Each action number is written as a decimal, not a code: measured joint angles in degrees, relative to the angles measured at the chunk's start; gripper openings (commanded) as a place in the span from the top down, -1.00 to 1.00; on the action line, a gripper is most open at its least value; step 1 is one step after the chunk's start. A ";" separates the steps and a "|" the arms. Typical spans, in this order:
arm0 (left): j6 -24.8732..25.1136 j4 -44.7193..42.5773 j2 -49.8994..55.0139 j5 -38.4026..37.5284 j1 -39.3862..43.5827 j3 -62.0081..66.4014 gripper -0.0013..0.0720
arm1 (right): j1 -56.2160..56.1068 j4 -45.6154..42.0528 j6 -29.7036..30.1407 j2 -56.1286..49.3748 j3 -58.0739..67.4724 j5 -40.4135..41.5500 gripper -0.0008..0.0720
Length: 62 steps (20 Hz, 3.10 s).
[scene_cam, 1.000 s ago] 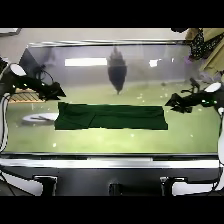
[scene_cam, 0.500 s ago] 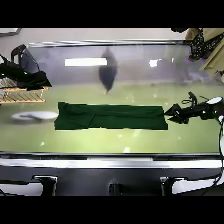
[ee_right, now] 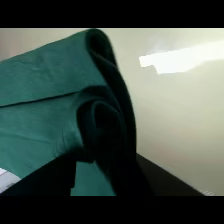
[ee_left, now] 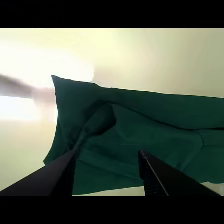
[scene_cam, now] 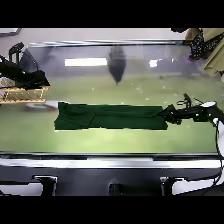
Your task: Fold the clothes and pants, and hang the long-sleeved shirts on hangers.
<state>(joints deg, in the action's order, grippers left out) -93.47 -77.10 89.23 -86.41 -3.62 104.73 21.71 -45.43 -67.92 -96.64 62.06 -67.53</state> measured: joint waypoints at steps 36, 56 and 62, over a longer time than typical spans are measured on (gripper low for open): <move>-8.81 45.53 35.10 36.50 46.99 2.84 0.92 | -3.34 -19.12 -28.72 25.18 24.94 -25.88 0.90; -8.02 7.43 3.15 2.78 16.63 5.97 0.92 | -27.82 -6.93 -35.87 22.51 24.94 -11.21 0.90; -6.25 4.76 -4.72 -2.56 2.91 5.97 0.92 | -44.00 -6.71 -40.50 13.16 24.94 1.95 0.90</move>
<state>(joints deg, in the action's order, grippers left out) -99.72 -72.34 84.51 -88.97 -0.71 110.69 -22.28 -52.14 -108.42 -83.48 87.00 -65.58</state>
